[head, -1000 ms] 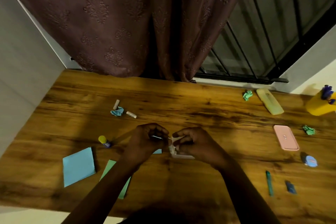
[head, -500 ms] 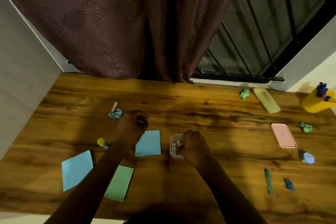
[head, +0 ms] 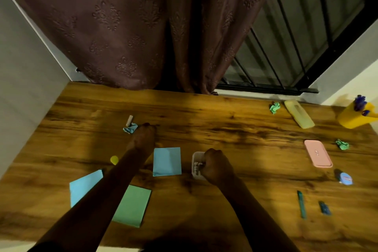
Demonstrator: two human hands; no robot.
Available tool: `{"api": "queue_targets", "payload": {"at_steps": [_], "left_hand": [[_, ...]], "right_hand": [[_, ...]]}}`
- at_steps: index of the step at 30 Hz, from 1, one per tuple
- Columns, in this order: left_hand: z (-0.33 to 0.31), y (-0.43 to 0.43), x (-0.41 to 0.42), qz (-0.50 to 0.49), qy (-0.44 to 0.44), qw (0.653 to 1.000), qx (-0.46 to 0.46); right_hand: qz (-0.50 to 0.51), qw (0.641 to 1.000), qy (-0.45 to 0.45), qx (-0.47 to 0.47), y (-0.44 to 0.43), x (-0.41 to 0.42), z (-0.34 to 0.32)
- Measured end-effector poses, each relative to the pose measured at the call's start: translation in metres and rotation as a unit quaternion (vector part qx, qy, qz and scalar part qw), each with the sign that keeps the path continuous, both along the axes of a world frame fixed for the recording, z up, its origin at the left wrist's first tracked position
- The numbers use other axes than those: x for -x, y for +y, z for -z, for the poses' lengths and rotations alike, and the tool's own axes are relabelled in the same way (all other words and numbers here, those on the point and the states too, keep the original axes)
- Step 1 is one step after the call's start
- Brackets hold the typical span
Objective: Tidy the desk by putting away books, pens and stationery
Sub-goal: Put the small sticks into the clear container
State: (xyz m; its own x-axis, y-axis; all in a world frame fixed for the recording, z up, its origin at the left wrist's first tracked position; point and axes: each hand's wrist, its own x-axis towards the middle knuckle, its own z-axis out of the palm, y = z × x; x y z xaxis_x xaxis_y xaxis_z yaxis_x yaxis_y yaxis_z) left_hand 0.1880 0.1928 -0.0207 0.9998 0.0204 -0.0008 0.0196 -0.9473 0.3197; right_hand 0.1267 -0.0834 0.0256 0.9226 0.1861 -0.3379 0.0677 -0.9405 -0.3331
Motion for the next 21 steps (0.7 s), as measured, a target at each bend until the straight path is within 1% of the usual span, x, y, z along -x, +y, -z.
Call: {"api": "queue_targets", "payload": {"at_steps": [2, 4, 6, 7, 8, 9, 10, 11, 12, 13, 14, 15, 18, 19, 21], "left_hand": [[-0.007, -0.006, 0.002, -0.004, 0.035, 0.999, -0.016], [-0.020, -0.015, 0.007, -0.007, 0.051, 0.998, -0.028], [-0.038, -0.029, 0.014, 0.004, 0.026, 1.000, -0.002], [-0.050, -0.037, 0.019, 0.004, 0.004, 1.000, 0.029], [-0.063, -0.047, 0.026, 0.010, -0.012, 0.997, 0.072], [-0.076, -0.059, 0.032, 0.015, -0.010, 0.992, 0.128], [-0.087, -0.071, 0.039, 0.020, 0.012, 0.979, 0.201], [-0.094, -0.083, 0.045, 0.030, 0.047, 0.957, 0.284], [-0.100, -0.093, 0.051, 0.035, 0.080, 0.927, 0.365], [-0.102, -0.101, 0.055, 0.032, 0.104, 0.897, 0.429], [-0.103, -0.108, 0.057, 0.025, 0.119, 0.878, 0.463], [-0.101, -0.113, 0.058, 0.020, 0.125, 0.868, 0.480], [-0.096, -0.121, 0.060, 0.030, 0.123, 0.875, 0.468], [-0.094, -0.121, 0.061, 0.034, 0.124, 0.874, 0.469], [-0.090, -0.118, 0.063, 0.027, 0.120, 0.878, 0.463]], "right_hand": [[0.002, 0.999, -0.016, -0.038, -0.007, 0.000, -0.007], [0.013, 0.994, -0.042, -0.099, -0.017, 0.000, -0.016], [0.038, 0.985, -0.064, -0.158, -0.027, 0.003, -0.028], [0.050, 0.978, -0.070, -0.189, -0.030, 0.006, -0.032], [0.061, 0.973, -0.067, -0.214, -0.032, 0.009, -0.037], [0.073, 0.967, -0.053, -0.237, -0.031, 0.012, -0.040], [0.090, 0.961, -0.028, -0.260, -0.030, 0.016, -0.043], [0.110, 0.950, 0.001, -0.293, -0.027, 0.020, -0.044], [0.125, 0.940, 0.019, -0.318, -0.024, 0.022, -0.047], [0.133, 0.933, 0.020, -0.333, -0.021, 0.024, -0.049], [0.134, 0.935, 0.006, -0.328, -0.018, 0.025, -0.051], [0.134, 0.936, -0.007, -0.325, -0.018, 0.026, -0.053], [0.137, 0.944, -0.025, -0.300, -0.024, 0.027, -0.055], [0.130, 0.953, -0.026, -0.273, -0.027, 0.027, -0.054], [0.092, 0.977, -0.016, -0.189, -0.031, 0.026, -0.050]]}}
